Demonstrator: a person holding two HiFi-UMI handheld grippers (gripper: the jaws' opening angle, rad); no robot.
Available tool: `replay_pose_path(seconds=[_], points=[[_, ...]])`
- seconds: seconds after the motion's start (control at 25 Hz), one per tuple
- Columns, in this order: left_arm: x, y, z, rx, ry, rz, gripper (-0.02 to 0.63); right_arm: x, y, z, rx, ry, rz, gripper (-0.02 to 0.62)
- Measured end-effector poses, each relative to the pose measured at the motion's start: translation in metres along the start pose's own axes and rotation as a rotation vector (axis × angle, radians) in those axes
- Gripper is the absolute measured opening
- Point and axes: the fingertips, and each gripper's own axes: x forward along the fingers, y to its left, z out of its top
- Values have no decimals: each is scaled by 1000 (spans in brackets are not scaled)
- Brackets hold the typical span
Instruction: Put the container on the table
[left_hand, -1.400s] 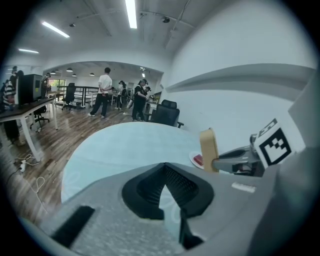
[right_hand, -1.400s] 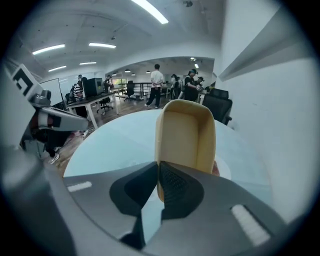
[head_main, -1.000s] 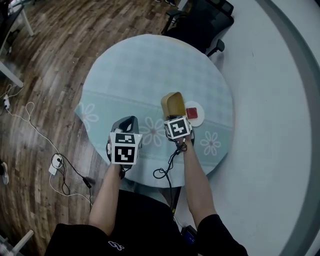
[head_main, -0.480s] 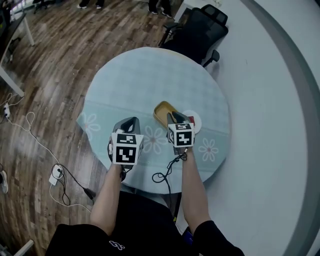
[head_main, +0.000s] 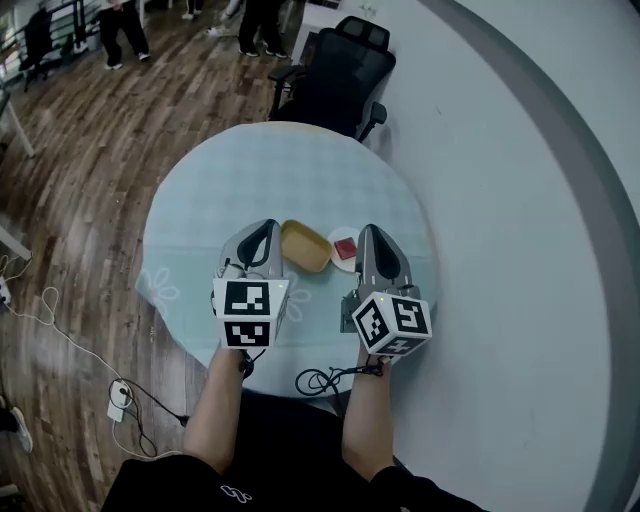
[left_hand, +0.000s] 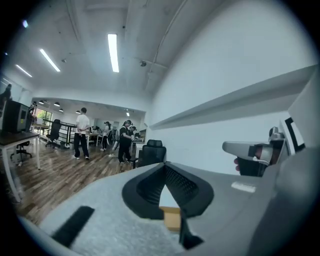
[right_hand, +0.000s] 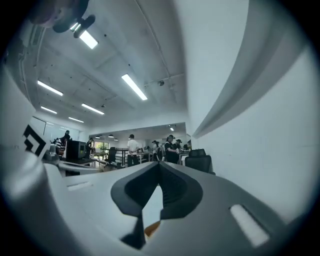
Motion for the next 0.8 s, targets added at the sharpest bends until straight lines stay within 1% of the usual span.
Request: replay_pose_path(seconds=[0.12, 0.2, 0.44, 0.64, 0.8], points=[[1, -12, 12, 19, -21, -22, 2, -9, -15, -5, -45, 46, -58, 9], [2, -19, 16, 25, -24, -38, 2, -13, -21, -6, -58, 67, -70, 9], [-2, -21, 13, 37, -18, -46, 2, -18, -18, -9, -64, 66, -60, 9], [-6, -15, 20, 42, -29, -36, 2, -17, -5, 5, -120, 48, -33, 10], [-5, -9, 19, 37, -32, -25, 2, -12, 3, 10, -136, 36, -5, 11]])
